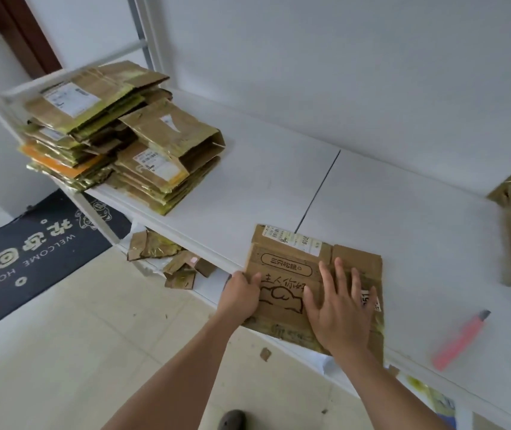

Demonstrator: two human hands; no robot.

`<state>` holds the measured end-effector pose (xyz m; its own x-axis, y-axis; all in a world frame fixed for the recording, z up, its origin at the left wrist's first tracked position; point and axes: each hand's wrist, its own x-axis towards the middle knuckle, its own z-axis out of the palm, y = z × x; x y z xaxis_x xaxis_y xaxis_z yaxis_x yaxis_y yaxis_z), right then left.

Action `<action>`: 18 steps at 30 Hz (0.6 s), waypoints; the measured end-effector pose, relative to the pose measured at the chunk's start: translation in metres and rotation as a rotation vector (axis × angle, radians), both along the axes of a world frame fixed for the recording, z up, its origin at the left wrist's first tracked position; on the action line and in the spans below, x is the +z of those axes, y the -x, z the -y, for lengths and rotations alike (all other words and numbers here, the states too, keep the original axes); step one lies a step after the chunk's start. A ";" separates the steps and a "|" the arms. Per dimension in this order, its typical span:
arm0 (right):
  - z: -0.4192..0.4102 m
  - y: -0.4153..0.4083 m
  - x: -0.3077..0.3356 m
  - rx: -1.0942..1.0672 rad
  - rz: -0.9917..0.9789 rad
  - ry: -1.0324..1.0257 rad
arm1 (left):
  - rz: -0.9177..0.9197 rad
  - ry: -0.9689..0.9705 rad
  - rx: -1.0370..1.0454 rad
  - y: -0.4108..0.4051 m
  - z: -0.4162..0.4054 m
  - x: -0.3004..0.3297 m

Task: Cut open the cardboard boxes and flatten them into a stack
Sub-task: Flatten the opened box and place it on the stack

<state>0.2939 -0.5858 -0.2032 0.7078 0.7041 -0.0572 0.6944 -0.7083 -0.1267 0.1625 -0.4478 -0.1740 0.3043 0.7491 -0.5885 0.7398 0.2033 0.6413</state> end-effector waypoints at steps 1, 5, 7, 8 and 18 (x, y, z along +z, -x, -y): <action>0.000 0.000 0.001 0.005 -0.015 0.014 | 0.029 0.040 0.045 0.000 -0.003 0.001; 0.006 -0.004 0.009 0.071 -0.094 0.039 | 0.200 0.185 0.251 0.013 0.003 0.021; 0.011 -0.002 0.020 0.120 -0.152 -0.042 | 0.286 0.194 0.331 0.027 0.013 0.033; 0.010 0.002 0.027 0.136 -0.157 -0.092 | 0.325 0.192 0.374 0.036 0.017 0.041; -0.130 0.081 0.153 0.344 0.037 -0.604 | 0.839 0.211 0.947 0.134 -0.063 0.136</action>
<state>0.2124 -0.4556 -0.0500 0.4331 0.7897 0.4346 0.8780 -0.2606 -0.4015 0.0284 -0.3844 -0.0375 0.0397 0.7918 -0.6095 -0.3619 0.5800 0.7298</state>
